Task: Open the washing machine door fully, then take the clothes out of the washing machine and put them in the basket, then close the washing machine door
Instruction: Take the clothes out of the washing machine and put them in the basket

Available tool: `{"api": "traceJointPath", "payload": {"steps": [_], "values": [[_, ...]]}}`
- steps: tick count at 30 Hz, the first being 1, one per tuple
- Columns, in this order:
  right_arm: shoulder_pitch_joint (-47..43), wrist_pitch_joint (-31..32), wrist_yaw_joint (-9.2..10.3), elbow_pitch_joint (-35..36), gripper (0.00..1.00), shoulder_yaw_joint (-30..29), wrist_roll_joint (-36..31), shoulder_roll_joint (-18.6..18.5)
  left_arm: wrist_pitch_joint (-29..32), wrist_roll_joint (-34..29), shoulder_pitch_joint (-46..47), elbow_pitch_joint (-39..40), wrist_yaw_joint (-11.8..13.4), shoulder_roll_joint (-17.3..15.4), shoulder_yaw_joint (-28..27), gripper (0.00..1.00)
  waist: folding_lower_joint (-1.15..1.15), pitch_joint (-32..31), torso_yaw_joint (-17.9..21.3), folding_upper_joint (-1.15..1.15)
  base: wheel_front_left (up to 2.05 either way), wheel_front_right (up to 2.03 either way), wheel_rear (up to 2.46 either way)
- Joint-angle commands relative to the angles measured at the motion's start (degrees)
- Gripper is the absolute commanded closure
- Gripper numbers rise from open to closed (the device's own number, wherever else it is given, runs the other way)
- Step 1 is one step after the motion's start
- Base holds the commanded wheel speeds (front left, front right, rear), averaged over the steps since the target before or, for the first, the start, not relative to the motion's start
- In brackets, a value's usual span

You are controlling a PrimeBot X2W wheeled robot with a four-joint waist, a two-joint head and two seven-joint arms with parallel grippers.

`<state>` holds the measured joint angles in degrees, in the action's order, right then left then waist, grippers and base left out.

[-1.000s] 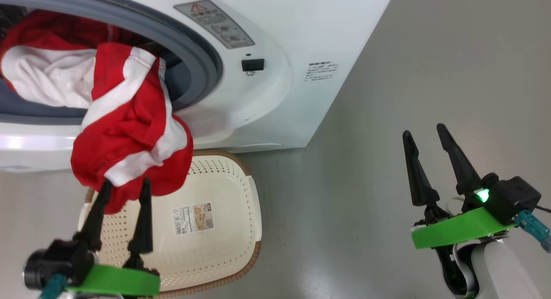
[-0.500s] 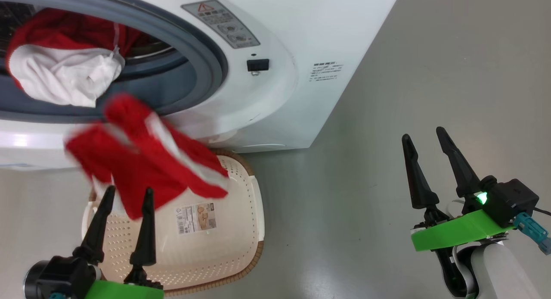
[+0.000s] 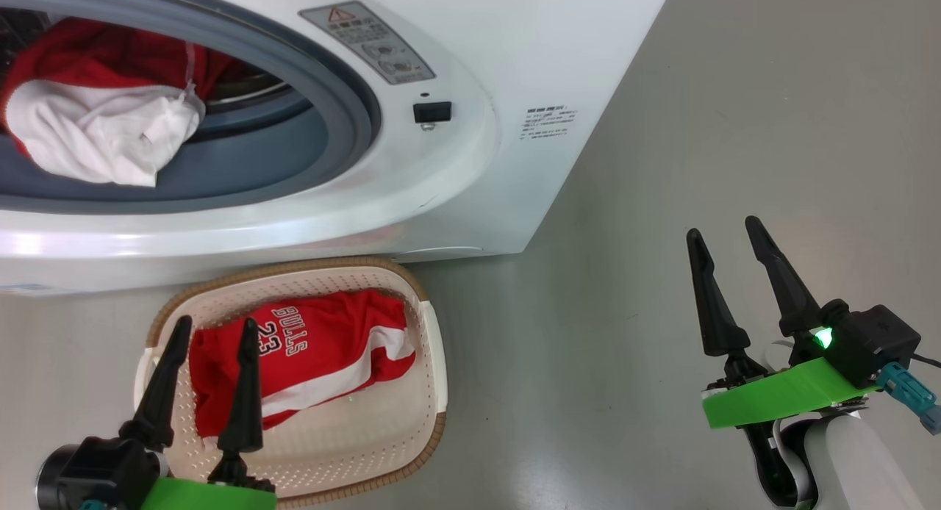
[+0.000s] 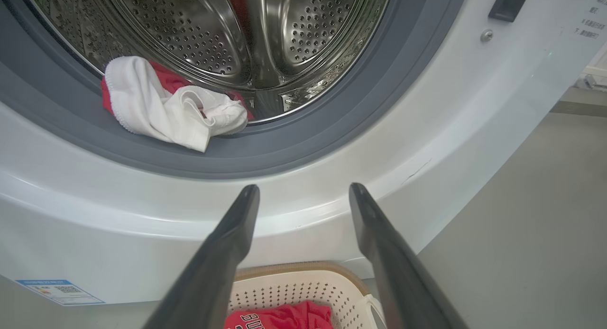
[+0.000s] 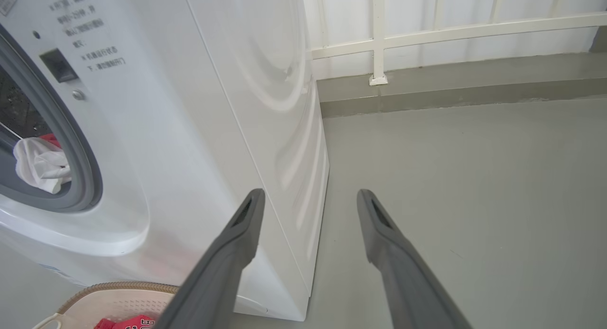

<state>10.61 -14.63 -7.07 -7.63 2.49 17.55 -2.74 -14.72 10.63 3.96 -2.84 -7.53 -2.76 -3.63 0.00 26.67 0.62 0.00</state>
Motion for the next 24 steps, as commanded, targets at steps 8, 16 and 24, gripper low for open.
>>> {"api": "traceJointPath", "payload": {"steps": [8,16,24], "values": [[-1.05,-0.37,-0.42,1.03,0.00,1.07,-0.03,-0.14,-0.28,-0.47,0.09,1.36,0.04,-0.30,-2.29,0.00,0.00,-1.21,-0.02,0.00,0.00,0.00,0.00],[-2.71,-0.37,-0.42,0.20,0.00,1.06,-0.16,-0.14,-0.28,-0.82,-1.24,1.29,0.04,-0.25,-3.40,0.00,0.00,-4.87,0.25,0.00,0.00,0.00,0.00],[-6.10,-0.37,-0.42,-0.49,0.00,0.75,-0.89,-0.14,-0.28,-1.00,-3.20,0.62,0.04,-0.55,-5.08,0.00,0.00,-9.73,0.73,0.00,0.00,0.00,0.00]]}}
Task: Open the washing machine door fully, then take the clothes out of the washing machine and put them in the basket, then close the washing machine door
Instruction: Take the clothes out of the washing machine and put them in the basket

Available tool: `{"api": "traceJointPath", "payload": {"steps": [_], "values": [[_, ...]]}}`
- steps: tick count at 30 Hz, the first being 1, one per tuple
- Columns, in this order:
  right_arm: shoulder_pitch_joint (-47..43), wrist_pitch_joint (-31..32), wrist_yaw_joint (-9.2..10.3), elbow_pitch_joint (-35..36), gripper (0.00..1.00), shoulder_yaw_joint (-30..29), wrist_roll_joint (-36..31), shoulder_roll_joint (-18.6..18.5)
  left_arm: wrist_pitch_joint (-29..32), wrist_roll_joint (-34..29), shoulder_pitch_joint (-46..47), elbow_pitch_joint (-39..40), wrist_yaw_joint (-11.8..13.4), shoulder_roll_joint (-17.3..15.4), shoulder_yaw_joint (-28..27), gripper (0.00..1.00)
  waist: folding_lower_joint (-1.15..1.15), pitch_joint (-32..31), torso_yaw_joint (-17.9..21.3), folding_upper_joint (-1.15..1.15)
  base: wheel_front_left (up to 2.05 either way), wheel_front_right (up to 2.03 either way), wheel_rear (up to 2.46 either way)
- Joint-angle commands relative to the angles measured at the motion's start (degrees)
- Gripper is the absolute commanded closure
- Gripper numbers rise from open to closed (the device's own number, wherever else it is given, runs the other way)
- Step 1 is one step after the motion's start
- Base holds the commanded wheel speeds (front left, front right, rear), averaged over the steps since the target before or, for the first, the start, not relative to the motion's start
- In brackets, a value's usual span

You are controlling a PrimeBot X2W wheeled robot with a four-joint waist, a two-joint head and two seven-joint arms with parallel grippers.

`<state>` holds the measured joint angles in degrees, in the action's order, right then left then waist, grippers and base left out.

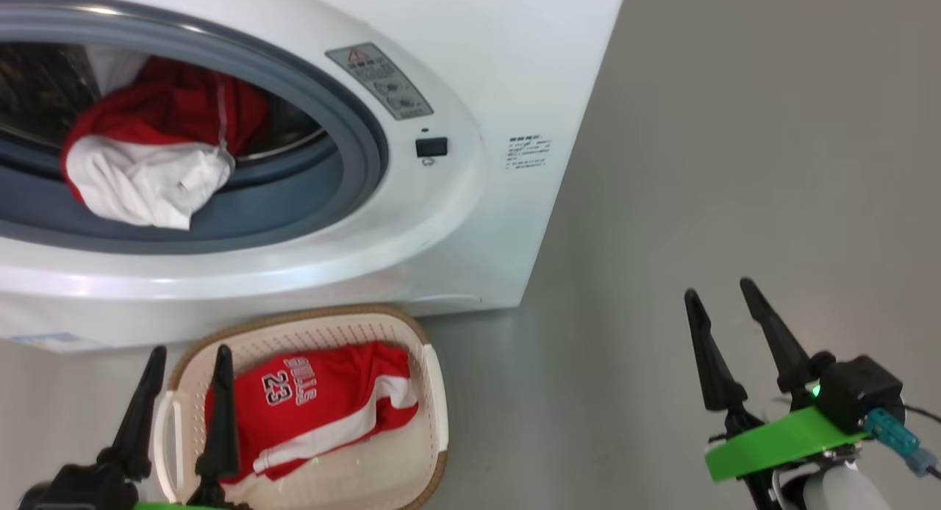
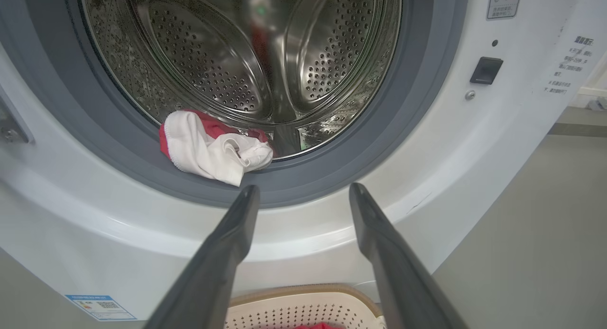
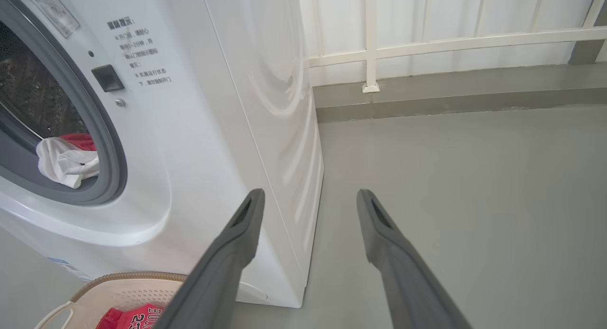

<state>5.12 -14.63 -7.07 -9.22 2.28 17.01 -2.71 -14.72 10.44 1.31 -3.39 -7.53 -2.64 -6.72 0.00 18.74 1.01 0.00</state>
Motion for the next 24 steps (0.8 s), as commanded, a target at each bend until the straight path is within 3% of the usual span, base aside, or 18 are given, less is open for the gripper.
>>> {"api": "traceJointPath", "payload": {"steps": [1,24], "values": [[-1.09,-0.37,-0.42,1.03,0.00,0.89,-0.50,-0.17,-0.28,-0.73,-0.92,1.03,0.04,-0.76,-2.14,0.00,0.00,-2.43,0.46,0.00,0.00,0.00,0.00],[-12.48,-0.37,-0.42,0.86,0.00,-0.96,-1.78,-0.17,-0.28,-0.78,-13.25,2.72,0.04,-0.27,-5.58,0.00,0.00,-13.71,2.11,0.00,0.00,0.00,0.00]]}}
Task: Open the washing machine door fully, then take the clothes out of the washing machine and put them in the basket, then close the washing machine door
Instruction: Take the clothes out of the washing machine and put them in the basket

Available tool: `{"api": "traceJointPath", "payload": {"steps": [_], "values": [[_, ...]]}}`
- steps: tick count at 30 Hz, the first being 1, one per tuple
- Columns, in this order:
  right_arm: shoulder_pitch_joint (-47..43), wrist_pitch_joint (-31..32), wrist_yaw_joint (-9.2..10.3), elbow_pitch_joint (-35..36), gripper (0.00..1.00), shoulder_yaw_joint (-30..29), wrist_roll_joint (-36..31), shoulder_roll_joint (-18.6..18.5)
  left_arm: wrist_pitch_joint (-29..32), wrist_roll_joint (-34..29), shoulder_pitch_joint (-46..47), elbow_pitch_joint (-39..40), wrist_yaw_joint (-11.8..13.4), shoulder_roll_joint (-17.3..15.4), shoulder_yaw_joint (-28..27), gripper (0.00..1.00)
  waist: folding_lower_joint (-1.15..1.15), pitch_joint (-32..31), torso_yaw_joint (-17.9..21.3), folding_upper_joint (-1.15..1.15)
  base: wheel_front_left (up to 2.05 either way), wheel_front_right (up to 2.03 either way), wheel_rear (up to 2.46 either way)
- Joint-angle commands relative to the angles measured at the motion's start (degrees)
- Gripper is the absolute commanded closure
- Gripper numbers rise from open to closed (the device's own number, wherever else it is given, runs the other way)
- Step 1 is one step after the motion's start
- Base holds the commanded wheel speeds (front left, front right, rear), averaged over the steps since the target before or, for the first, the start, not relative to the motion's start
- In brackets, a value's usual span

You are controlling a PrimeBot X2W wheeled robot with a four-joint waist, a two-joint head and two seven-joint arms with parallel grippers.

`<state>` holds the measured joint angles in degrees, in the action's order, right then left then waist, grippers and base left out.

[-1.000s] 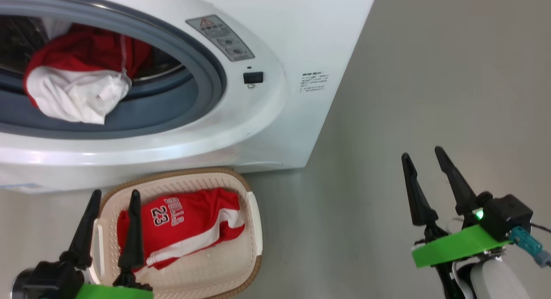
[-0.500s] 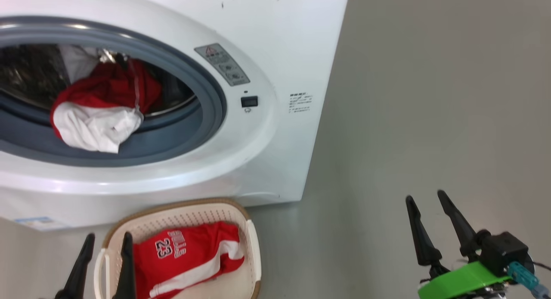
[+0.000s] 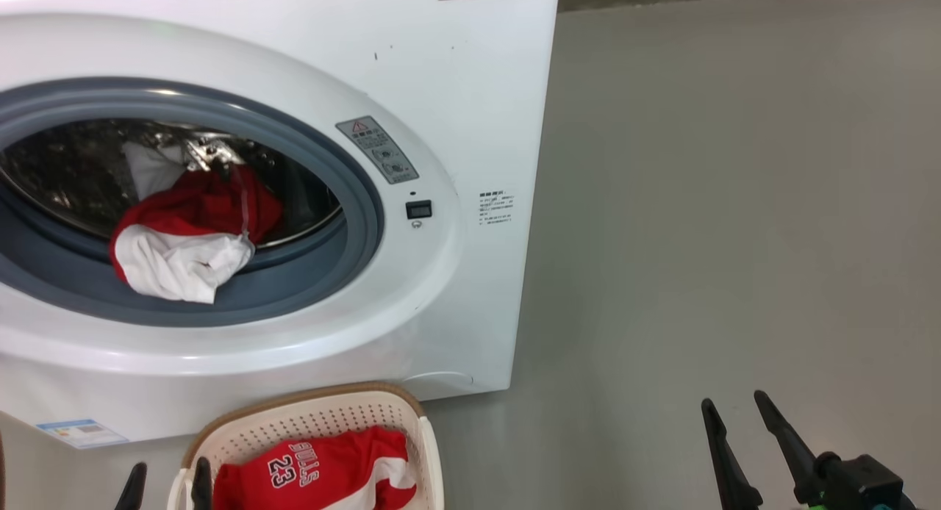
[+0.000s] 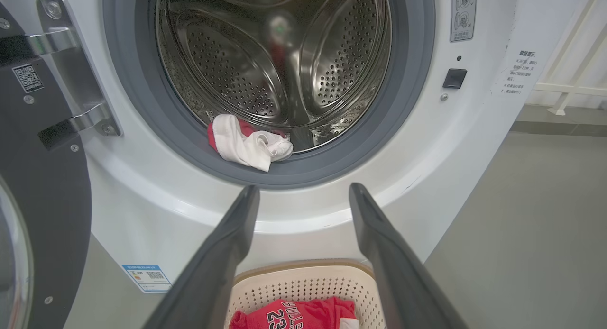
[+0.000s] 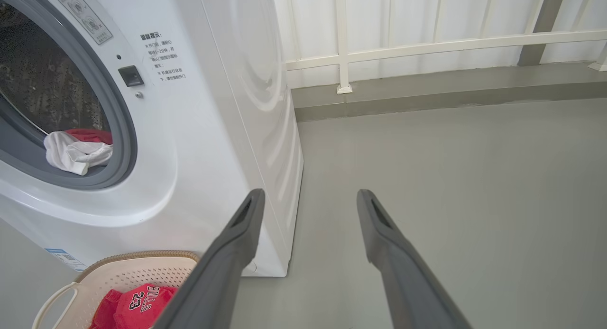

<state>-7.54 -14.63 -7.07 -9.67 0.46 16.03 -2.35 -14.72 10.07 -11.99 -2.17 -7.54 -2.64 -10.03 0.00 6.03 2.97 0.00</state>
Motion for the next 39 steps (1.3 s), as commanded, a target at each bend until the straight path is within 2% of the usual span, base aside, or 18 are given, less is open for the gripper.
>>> {"api": "traceJointPath", "payload": {"steps": [1,14,25,32,39], "values": [[-0.26,-0.37,-0.42,1.31,0.00,0.70,-0.77,-0.53,-0.28,-0.18,-0.40,1.47,0.05,-0.26,-2.48,0.00,0.00,-1.41,0.14,0.00,0.00,0.00,0.00],[-2.28,-0.37,-0.42,1.25,0.00,0.21,-1.06,-0.53,-0.28,0.72,-2.51,1.95,0.05,-0.24,-3.35,0.00,0.00,-3.31,0.26,0.00,0.00,0.00,0.00],[-1.29,-0.37,-0.42,1.27,0.00,0.66,-0.64,-0.53,-0.28,0.30,-1.67,1.96,0.46,-0.24,-2.10,0.00,0.00,-2.56,0.57,0.00,0.00,0.00,0.00],[1.05,-0.37,-0.42,1.45,0.00,1.01,0.43,-0.53,-0.28,-3.20,7.99,-2.22,0.18,-0.70,0.14,0.00,0.00,0.54,-0.43,0.00,0.00,0.00,0.00],[4.44,-0.37,-0.42,1.71,0.00,1.89,1.05,-0.53,-0.28,-3.82,22.39,-14.83,0.08,-5.56,3.96,0.00,0.00,5.21,-0.25,0.00,0.00,0.00,0.00]]}}
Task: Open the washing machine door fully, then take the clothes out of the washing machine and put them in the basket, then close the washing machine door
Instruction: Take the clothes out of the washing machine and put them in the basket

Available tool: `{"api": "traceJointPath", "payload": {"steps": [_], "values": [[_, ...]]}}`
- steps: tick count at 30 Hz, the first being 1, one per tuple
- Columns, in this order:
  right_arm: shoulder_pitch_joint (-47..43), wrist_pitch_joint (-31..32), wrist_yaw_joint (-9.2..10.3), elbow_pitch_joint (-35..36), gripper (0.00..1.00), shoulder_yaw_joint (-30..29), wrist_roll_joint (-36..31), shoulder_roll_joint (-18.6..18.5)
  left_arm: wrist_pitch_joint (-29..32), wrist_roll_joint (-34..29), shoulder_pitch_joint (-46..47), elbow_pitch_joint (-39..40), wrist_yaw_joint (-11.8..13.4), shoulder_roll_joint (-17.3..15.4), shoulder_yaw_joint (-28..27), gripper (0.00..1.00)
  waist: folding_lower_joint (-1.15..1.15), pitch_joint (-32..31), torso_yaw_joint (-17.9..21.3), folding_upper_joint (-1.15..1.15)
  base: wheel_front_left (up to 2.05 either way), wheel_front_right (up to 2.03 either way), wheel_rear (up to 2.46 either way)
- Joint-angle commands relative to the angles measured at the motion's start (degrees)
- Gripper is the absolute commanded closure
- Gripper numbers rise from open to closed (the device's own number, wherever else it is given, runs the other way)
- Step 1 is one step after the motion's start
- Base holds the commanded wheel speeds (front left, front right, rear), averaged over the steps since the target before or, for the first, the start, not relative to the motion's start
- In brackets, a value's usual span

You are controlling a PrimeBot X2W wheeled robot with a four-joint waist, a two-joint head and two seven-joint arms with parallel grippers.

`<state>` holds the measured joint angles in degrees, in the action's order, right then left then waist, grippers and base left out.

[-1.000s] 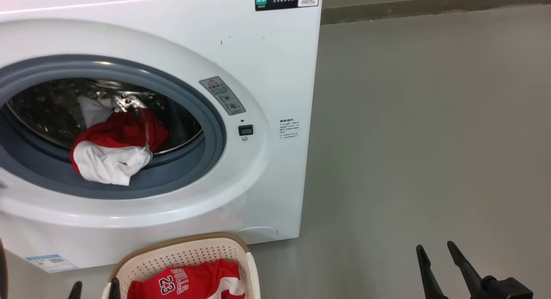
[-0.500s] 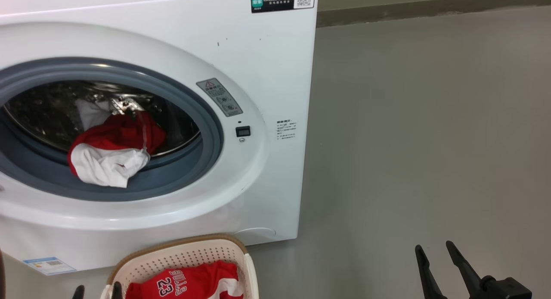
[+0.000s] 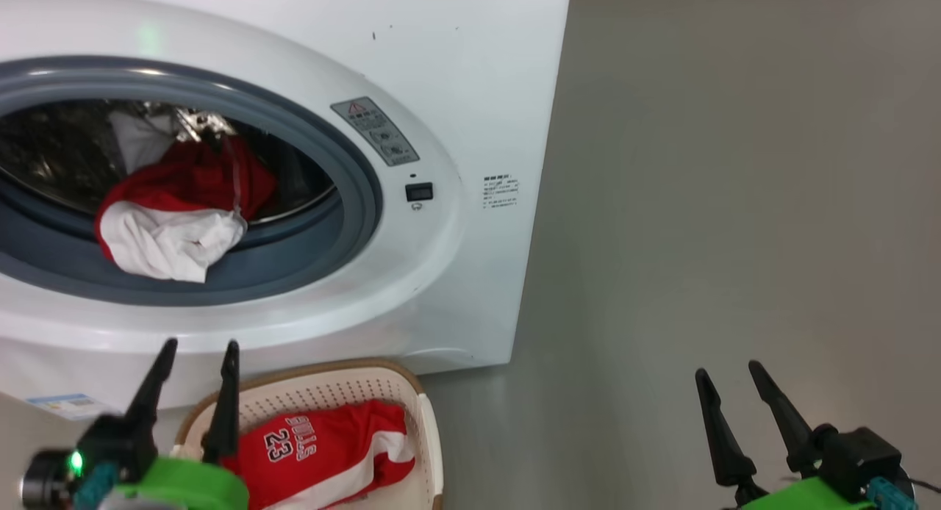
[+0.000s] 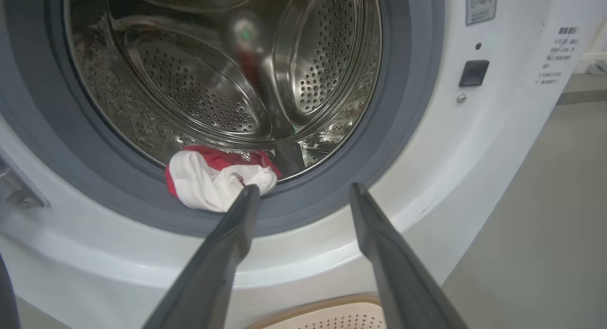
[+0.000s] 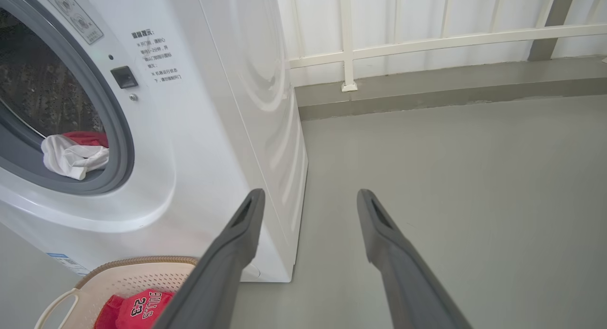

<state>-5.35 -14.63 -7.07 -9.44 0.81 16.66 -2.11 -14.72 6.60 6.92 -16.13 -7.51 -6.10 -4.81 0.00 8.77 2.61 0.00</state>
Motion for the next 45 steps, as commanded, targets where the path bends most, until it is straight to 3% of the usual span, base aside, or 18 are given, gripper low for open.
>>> {"api": "traceJointPath", "payload": {"steps": [1,14,28,42,43,44,45], "values": [[2.76,-0.37,-0.42,1.53,0.00,1.74,0.55,-0.76,-0.28,-0.31,5.73,-2.95,0.04,-2.93,-0.82,0.00,0.00,3.19,0.29,0.00,0.00,0.00,0.00],[8.13,-0.37,-0.42,2.26,0.00,3.59,2.22,-0.76,-0.28,1.18,27.09,-21.62,0.03,-12.10,3.56,0.00,0.00,12.15,3.11,0.00,0.00,0.00,0.00],[10.60,-0.37,-0.42,4.14,0.00,5.69,2.61,-0.76,-0.28,3.20,40.79,-35.36,0.03,-20.37,9.32,0.00,0.00,19.20,6.95,0.00,0.00,0.00,0.00],[12.15,-0.37,-0.42,5.05,0.00,7.30,3.15,-0.76,-0.28,2.29,50.60,-46.73,0.02,-23.90,16.17,0.00,0.00,22.84,8.19,0.00,0.00,0.00,0.00],[12.23,-0.37,-0.42,5.06,0.00,7.31,3.20,-0.76,-0.28,2.50,50.86,-47.09,0.02,-23.99,16.46,0.02,0.00,22.82,8.23,0.00,0.00,0.00,0.00],[12.28,-0.37,-0.42,5.09,0.00,7.31,3.25,-0.76,-0.28,2.69,51.05,-47.36,0.02,-24.07,16.74,0.25,0.00,22.77,8.25,0.00,0.00,0.00,0.00],[12.32,-0.37,-0.42,5.11,0.00,7.29,3.29,-0.76,-0.28,2.84,51.17,-47.57,0.02,-24.15,17.01,0.55,0.00,22.69,8.26,0.00,0.00,0.00,0.00]]}}
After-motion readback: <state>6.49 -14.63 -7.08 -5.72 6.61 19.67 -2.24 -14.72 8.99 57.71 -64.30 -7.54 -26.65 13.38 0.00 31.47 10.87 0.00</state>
